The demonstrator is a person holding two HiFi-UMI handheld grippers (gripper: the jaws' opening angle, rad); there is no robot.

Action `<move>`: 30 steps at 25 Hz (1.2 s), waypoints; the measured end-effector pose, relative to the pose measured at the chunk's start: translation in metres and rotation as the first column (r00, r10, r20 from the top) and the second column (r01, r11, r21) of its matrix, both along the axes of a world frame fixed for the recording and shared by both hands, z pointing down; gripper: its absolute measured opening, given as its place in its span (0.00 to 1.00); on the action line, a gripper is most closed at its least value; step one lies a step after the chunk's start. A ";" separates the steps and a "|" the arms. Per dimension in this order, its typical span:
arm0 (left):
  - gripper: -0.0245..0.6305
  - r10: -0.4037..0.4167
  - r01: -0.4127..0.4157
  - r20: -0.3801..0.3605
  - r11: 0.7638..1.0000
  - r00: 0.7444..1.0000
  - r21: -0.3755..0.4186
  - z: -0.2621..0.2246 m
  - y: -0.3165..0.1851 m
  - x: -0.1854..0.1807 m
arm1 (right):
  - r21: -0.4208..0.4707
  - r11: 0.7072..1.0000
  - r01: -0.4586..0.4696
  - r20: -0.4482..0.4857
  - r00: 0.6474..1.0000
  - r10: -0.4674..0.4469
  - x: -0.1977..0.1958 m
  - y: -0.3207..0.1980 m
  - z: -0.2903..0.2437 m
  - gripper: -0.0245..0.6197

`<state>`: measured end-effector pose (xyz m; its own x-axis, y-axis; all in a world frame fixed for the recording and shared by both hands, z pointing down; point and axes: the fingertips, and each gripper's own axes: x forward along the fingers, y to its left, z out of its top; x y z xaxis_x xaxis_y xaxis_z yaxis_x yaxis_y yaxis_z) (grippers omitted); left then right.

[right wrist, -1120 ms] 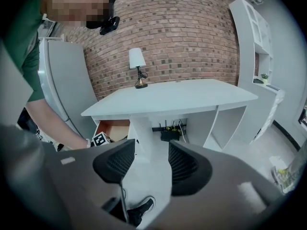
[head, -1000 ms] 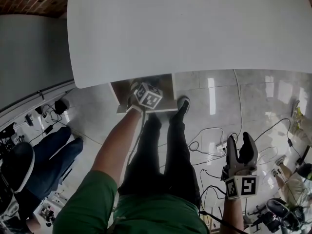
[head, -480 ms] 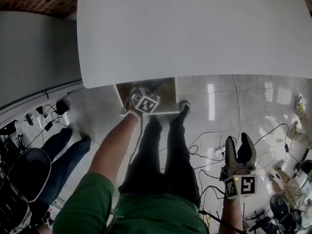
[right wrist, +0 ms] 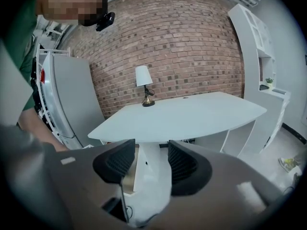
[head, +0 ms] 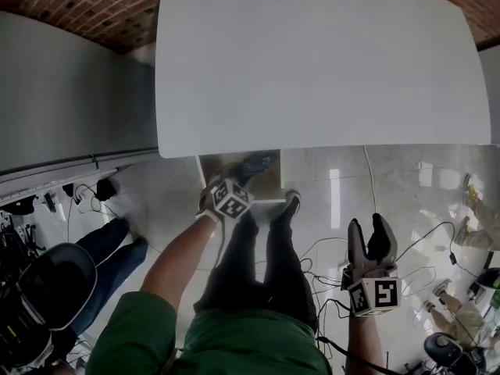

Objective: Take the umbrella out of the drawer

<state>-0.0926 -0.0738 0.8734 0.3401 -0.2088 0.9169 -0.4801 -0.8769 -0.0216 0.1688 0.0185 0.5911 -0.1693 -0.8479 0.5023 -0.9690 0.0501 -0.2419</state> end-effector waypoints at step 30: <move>0.33 -0.108 0.144 -0.142 0.950 0.984 0.276 -0.325 -0.099 0.006 | 0.398 0.910 0.115 -0.054 0.993 -0.101 0.027 -0.082 -0.246 0.37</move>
<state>-0.0864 -0.1732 0.5482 0.4009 -0.5030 0.7657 -0.6012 -0.7751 -0.1944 0.1956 -0.0637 0.3454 -0.2609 -0.9564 0.1314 -0.9590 0.2412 -0.1487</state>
